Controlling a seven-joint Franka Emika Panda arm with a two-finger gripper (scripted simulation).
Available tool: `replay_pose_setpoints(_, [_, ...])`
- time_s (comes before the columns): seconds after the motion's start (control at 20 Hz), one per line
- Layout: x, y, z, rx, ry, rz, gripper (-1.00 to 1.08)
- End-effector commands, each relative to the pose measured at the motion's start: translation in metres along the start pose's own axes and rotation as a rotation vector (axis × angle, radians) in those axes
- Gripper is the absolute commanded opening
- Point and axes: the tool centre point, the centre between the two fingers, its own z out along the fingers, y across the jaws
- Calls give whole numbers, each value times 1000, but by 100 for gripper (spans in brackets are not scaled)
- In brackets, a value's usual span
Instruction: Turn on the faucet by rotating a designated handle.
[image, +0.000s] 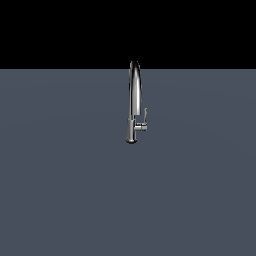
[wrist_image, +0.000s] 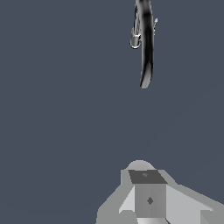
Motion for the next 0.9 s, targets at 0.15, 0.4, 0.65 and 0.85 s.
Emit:
replay_pose_setpoints(0.15, [34, 0, 2, 74, -68, 73, -100])
replay_pose_setpoints(0.4, [65, 3, 6, 142, -131, 140, -100])
replay_pose_setpoints(0.65, [97, 7, 13, 213, -195, 208, -100])
replay_pose_setpoints(0.85, [121, 11, 20, 270, -248, 263, -100])
